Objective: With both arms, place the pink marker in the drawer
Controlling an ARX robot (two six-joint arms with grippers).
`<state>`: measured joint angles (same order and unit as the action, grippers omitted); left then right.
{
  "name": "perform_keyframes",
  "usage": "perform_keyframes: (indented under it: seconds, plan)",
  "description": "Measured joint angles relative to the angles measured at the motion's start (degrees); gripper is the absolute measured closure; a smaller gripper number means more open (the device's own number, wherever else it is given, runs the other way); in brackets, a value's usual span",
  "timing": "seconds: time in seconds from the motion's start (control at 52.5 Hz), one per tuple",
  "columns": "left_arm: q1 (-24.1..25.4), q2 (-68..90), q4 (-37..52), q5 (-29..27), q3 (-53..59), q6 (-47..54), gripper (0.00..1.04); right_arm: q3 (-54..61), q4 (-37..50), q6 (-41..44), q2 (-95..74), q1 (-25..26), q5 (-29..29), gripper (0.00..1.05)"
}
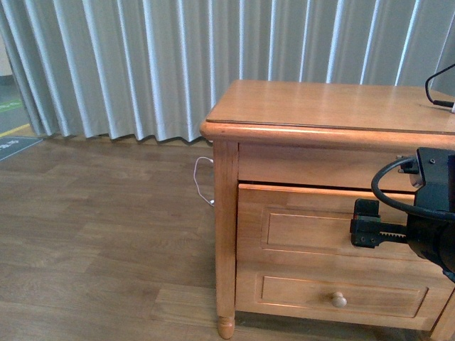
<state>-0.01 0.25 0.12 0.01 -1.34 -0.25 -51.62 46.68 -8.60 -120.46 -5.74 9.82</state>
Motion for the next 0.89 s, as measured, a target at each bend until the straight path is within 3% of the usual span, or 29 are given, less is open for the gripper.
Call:
perform_keyframes:
  seconds: [0.457,0.704,0.894]
  plan:
    - [0.00,0.00,0.00,0.00,0.00,0.00,0.06,-1.38,2.19,-1.84,-1.84,-0.09,-0.50,0.09]
    - [0.00,0.00,0.00,-0.02,0.00,0.02,0.06,5.27,3.30,-2.21,5.40,-0.20,-3.78,0.09]
    - [0.00,0.00,0.00,0.00,0.00,0.02,0.06,15.15,-2.93,-2.14,18.08,-0.20,-7.85,0.09]
